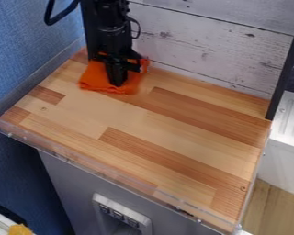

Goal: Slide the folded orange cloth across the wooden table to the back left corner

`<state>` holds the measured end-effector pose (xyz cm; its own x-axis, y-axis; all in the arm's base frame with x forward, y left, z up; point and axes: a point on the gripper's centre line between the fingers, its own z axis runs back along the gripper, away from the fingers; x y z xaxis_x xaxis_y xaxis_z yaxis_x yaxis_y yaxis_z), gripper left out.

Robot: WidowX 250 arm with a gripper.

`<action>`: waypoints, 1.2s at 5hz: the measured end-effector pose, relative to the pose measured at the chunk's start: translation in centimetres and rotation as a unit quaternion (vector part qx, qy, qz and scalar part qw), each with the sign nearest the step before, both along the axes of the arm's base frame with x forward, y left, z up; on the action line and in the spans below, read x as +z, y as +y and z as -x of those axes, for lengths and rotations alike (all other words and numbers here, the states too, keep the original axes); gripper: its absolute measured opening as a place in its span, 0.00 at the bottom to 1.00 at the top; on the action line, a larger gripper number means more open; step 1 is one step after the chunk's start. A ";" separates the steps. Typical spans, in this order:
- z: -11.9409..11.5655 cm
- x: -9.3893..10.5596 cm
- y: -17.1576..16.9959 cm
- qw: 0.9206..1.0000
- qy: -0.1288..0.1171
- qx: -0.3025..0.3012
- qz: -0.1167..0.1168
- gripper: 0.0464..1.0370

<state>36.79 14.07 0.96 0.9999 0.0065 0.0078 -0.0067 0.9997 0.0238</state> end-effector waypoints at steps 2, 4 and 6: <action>0.9 -0.2 1.3 1.000 0.012 -0.021 0.005 0.01; 2.4 0.1 1.7 0.999 0.029 -0.022 0.018 0.18; 5.1 2.8 -1.1 0.999 0.037 -0.002 0.019 0.72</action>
